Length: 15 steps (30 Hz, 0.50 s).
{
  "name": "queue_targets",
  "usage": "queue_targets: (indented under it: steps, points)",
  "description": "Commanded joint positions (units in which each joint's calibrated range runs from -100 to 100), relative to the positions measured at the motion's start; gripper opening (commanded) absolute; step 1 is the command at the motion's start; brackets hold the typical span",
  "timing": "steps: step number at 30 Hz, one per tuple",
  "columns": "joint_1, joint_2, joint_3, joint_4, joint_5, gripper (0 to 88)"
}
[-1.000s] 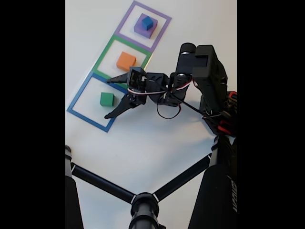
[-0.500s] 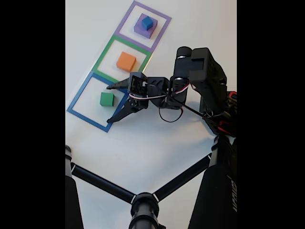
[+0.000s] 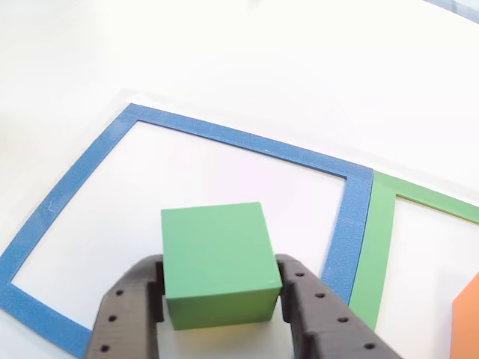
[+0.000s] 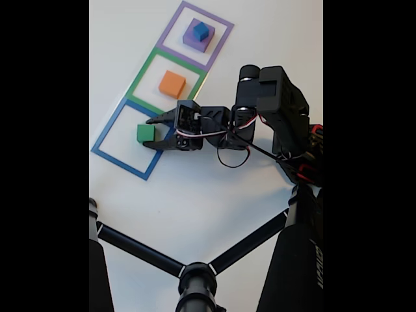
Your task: Tower of hanoi
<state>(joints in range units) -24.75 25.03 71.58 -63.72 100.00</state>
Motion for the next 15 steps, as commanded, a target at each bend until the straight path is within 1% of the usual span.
queue_targets:
  steps: [1,5,9,11,15]
  points:
    - [-0.7,-0.1,-0.8,-1.2,0.0,8.2]
    - [-0.9,-1.7,-0.3,-0.6,0.0,6.1]
    - [-1.0,-7.7,1.5,3.0,0.0,4.8]
    - [-0.8,-13.4,2.2,7.9,0.0,4.7]
    - [0.5,-29.1,3.7,22.6,0.0,4.7]
